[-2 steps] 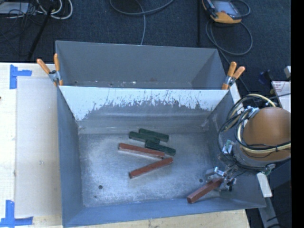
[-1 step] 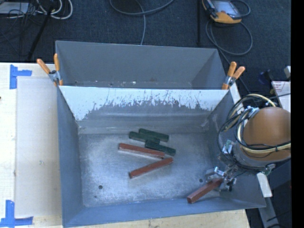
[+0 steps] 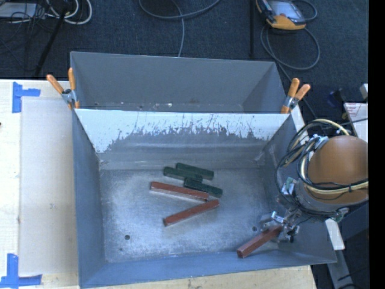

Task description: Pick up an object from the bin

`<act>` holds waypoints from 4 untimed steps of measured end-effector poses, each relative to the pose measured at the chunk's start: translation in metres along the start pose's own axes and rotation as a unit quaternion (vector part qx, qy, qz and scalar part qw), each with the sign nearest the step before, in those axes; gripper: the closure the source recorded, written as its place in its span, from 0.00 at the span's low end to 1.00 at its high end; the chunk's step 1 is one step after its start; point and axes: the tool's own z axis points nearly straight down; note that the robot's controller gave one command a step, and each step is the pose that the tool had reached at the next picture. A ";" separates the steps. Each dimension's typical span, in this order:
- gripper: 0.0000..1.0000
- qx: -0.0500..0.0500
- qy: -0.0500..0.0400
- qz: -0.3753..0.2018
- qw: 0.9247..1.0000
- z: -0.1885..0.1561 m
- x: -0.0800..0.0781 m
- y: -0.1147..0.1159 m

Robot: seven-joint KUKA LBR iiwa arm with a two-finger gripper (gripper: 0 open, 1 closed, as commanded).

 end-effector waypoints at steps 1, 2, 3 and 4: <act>1.00 0.000 0.000 0.000 1.000 0.000 0.000 0.000; 1.00 0.008 0.004 0.017 1.000 -0.110 -0.001 -0.014; 0.00 0.003 0.005 0.019 1.000 -0.105 0.001 -0.012; 0.00 0.000 0.006 0.056 0.998 0.007 -0.032 0.012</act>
Offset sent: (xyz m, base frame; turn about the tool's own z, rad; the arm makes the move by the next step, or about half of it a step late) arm 0.0000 0.0000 0.0000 0.0000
